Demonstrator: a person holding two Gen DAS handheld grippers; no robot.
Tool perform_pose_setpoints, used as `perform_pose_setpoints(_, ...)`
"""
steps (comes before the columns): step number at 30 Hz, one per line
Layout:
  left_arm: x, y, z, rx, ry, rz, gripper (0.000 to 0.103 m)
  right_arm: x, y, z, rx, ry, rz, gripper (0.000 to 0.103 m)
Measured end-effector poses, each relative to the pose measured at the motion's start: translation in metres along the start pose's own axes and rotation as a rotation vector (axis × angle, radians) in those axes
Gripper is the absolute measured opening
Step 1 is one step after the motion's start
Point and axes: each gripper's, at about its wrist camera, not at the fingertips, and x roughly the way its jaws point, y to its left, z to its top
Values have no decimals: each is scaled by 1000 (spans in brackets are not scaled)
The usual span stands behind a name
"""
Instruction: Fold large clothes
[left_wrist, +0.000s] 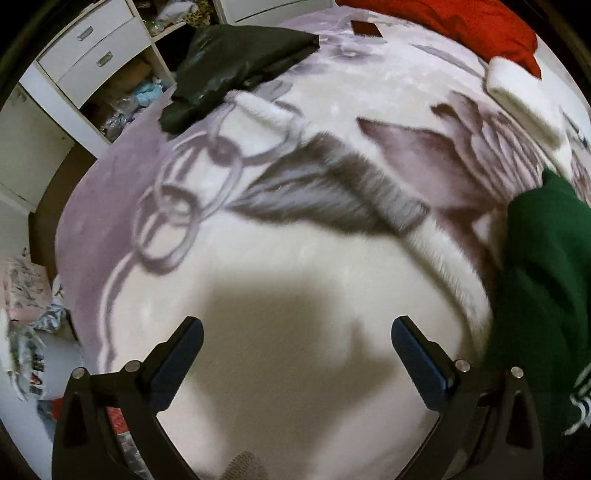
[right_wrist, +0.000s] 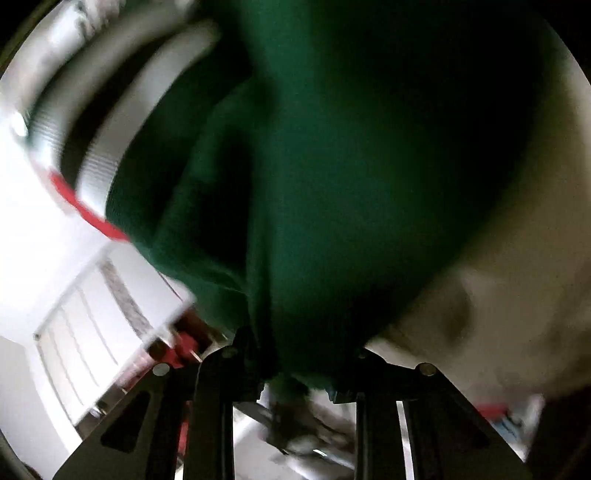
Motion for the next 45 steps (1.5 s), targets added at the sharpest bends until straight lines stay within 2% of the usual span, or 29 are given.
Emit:
perform_pose_setpoints(2,-8,-5,-14,25,3,13,103,-3,-18,11,47,40,-77,40)
perform_pose_setpoints(3,-13,-9,-18,36,-3,15,103,-6,-19,18,44,82,-107,51)
perform_pose_setpoints(4,-14,-14,-19,45,-11,15,103,-14,-16,23,27,117,-118,57)
perform_pose_setpoints(5,-18,-22,-17,52,-25,-6,103,-23,-11,25,0,134,-131,58)
perform_pose_setpoints(7,-31,-33,-20,58,-43,-59,103,-52,8,27,-102,138,-186,73)
perform_pose_setpoints(9,-35,-57,-12,73,-37,-137,103,-81,33,29,-194,129,-268,78)
perform_pose_setpoints(11,-36,-85,-3,96,-30,-198,103,-107,66,39,-268,104,-339,78)
perform_pose_setpoints(12,-36,-97,0,111,-35,-204,103,-119,88,45,-325,80,-375,78)
perform_pose_setpoints(15,-37,-135,4,169,-70,-176,103,-123,164,57,-539,17,-405,79)
perform_pose_setpoints(18,-28,-162,4,218,-73,-124,103,-96,227,76,-704,60,-372,79)
perform_pose_setpoints(20,-24,-169,3,235,-69,-98,103,-70,243,92,-738,104,-416,79)
perform_pose_setpoints(22,-24,-167,2,237,-59,-102,103,-46,252,121,-674,124,-444,76)
perform_pose_setpoints(23,-26,-164,2,238,-54,-107,103,-38,257,129,-640,132,-434,60)
perform_pose_setpoints(24,-29,-160,-1,240,-52,-107,103,-35,253,131,-602,167,-428,4)
perform_pose_setpoints(26,-35,-151,-8,244,-53,-96,103,-52,256,121,-610,111,-394,5)
perform_pose_setpoints(28,-39,-142,-13,232,-51,-121,103,-92,264,119,-657,-20,-374,2)
perform_pose_setpoints(29,-42,-136,-16,215,-49,-141,103,-107,262,127,-652,-58,-383,3)
perform_pose_setpoints(31,-45,-128,-23,195,-36,-131,103,-125,246,153,-593,-72,-439,3)
perform_pose_setpoints(32,-47,-124,-27,189,-27,-129,103,-124,238,154,-581,-39,-449,3)
perform_pose_setpoints(33,-50,-118,-33,174,-21,-122,103,-122,234,150,-586,22,-451,3)
perform_pose_setpoints(35,-55,-105,-48,128,1,-142,103,-112,227,131,-608,85,-472,12)
perform_pose_setpoints(38,-53,-92,-70,26,63,-203,103,-137,205,112,-597,97,-472,36)
perform_pose_setpoints(39,-50,-89,-75,-9,89,-233,103,-142,194,107,-588,91,-480,51)
perform_pose_setpoints(40,-46,-89,-80,-41,119,-264,103,-150,179,105,-568,84,-488,62)
perform_pose_setpoints(42,-28,-92,-90,-121,206,-365,103,-156,145,106,-528,92,-508,63)
perform_pose_setpoints(44,-17,-99,-92,-167,241,-428,102,-158,112,117,-476,111,-537,63)
perform_pose_setpoints(45,-10,-105,-92,-192,248,-467,98,-160,101,123,-456,96,-534,63)
